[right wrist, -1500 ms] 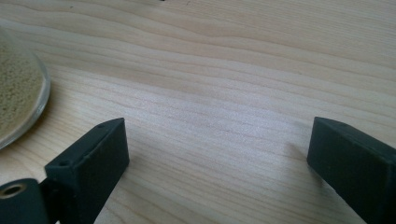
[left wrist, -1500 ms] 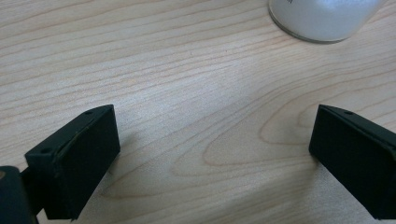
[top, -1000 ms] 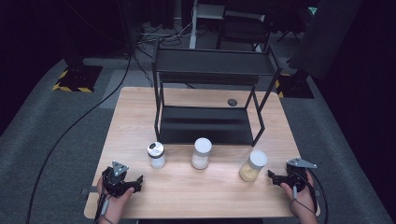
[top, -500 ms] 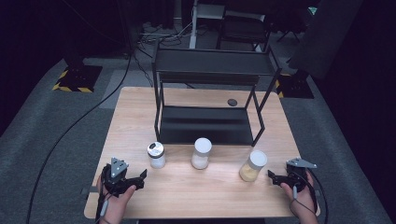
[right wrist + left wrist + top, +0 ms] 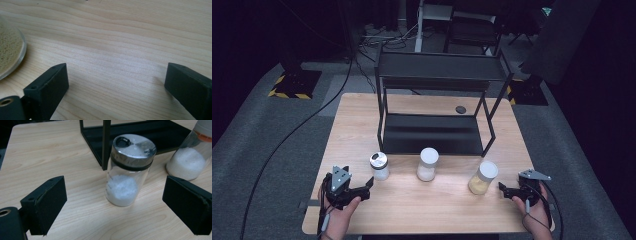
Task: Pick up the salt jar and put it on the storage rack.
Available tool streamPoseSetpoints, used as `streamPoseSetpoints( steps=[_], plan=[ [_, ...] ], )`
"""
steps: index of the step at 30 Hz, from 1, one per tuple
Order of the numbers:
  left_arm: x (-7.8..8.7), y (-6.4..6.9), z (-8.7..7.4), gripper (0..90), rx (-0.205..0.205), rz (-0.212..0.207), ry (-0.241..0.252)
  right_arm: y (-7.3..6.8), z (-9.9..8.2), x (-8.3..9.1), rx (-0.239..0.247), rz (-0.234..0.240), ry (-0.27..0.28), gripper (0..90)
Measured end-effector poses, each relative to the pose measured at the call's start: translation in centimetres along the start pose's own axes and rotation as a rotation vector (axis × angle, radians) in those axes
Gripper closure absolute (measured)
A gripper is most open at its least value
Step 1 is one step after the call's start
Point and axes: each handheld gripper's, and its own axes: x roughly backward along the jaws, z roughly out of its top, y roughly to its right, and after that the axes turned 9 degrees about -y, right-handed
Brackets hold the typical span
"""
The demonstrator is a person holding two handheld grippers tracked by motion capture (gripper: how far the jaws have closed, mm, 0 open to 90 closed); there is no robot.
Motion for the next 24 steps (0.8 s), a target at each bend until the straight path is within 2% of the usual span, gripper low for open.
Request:
streamPoseSetpoints(
  steps=[9, 12, 24],
  plan=[
    [-0.5, 0.4, 0.5, 5.5, -0.012, -0.012, 0.039, 0.0, 0.0, 0.0, 0.000, 0.000, 0.000, 5.2],
    [-0.9, 0.4, 0.9, 5.5, -0.025, -0.017, 0.041, 0.0, 0.0, 0.0, 0.000, 0.000, 0.000, 5.1],
    [-2.5, 0.6, 1.8, 5.4, -0.027, -0.044, 0.064, 0.0, 0.0, 0.0, 0.000, 0.000, 0.000, 5.2]
  ],
)
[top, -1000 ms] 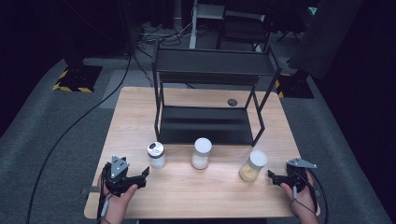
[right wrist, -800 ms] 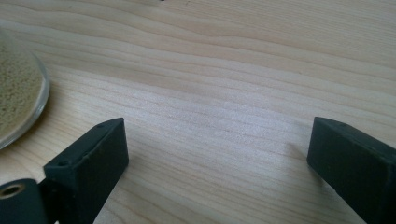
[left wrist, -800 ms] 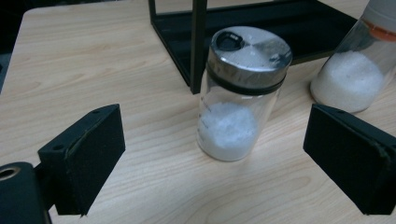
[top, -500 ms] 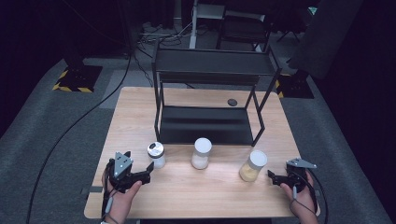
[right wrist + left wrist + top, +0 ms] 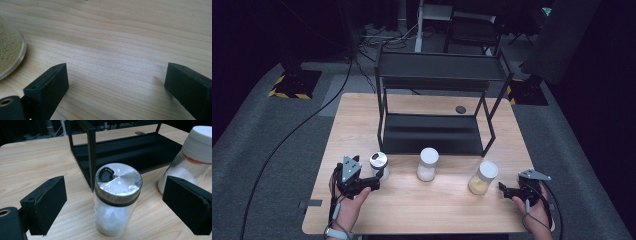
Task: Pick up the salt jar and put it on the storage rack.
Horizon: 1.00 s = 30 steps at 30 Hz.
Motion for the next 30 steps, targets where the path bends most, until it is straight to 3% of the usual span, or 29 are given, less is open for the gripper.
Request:
streamPoseSetpoints(
  steps=[11, 30],
  plan=[
    [-1.5, 0.3, 0.2, 5.4, 0.007, 0.007, 0.013, 0.0, 0.0, 0.0, 0.000, 0.000, 0.000, 5.2],
    [-4.3, 1.1, 0.4, 5.9, -0.014, 0.034, -0.067, 0.1, 0.0, 0.0, 0.003, 0.002, -0.001, 5.1]
  ],
)
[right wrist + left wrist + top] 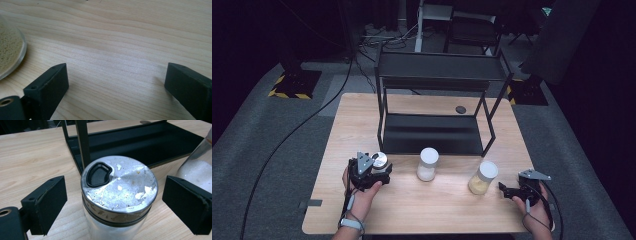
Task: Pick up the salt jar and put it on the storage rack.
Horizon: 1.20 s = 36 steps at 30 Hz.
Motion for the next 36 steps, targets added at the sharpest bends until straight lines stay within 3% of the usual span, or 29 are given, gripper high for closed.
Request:
streamPoseSetpoints(
  steps=[9, 20, 23, 25, 26, 36],
  plan=[
    [-1.0, -0.4, -0.2, 7.7, 0.018, -0.011, -0.040, 0.0, 0.0, 0.0, 0.000, 0.000, 0.000, 5.1],
    [-2.1, -0.1, 0.1, 13.1, 0.007, -0.014, -0.092, 0.0, 0.0, 0.0, 0.000, 0.000, 0.000, 5.1],
    [-2.2, 0.1, 0.1, 18.9, 0.003, -0.008, -0.094, 0.0, 0.0, 0.0, 0.000, 0.000, 0.000, 5.1],
    [-2.2, 0.6, -0.2, 23.8, -0.017, 0.027, -0.090, 0.0, 0.0, 0.0, 0.000, 0.000, 0.000, 5.1],
    [-2.2, 0.6, -0.2, 29.8, -0.017, 0.027, -0.090, 0.0, 0.0, 0.0, 0.000, 0.000, 0.000, 5.1],
    [-2.3, 0.3, -0.4, 30.2, -0.021, 0.019, -0.088, 0.0, 0.0, 0.0, 0.000, 0.000, 0.000, 5.2]
  ],
)
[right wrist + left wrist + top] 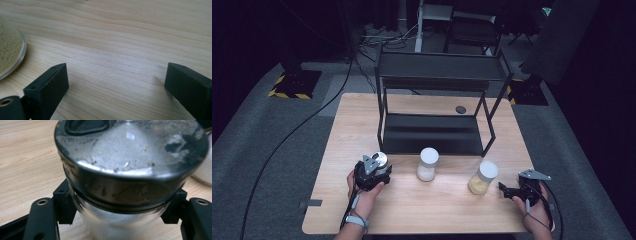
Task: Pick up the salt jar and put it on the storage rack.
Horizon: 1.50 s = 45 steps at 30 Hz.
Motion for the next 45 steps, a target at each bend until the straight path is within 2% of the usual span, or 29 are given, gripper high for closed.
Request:
streamPoseSetpoints(
  steps=[10, 16, 25, 32, 35, 45],
  plan=[
    [0.4, -0.4, 1.3, 30.4, -0.031, -0.044, -0.034, 0.0, 0.0, 0.0, 0.000, 0.000, 0.000, 5.1],
    [1.0, -0.3, 2.1, 30.4, -0.023, -0.057, -0.015, 0.1, 0.0, 0.0, 0.002, 0.002, 0.000, 5.2],
    [2.1, -0.2, 4.1, 30.4, -0.046, -0.073, 0.006, 0.1, 0.1, -0.1, 0.004, 0.000, 0.000, 5.2],
    [2.6, -0.2, 6.5, 30.4, -0.057, -0.098, 0.019, 0.2, 0.2, -0.1, 0.002, 0.000, 0.000, 5.2],
    [2.6, -0.1, 7.4, 30.4, -0.078, -0.101, 0.015, 0.2, 0.2, -0.2, 0.001, 0.001, 0.000, 5.2],
    [2.1, -0.7, 10.3, 30.4, -0.081, -0.134, 0.033, 0.2, 0.3, -0.2, 0.000, 0.001, 0.001, 5.2]
  ],
)
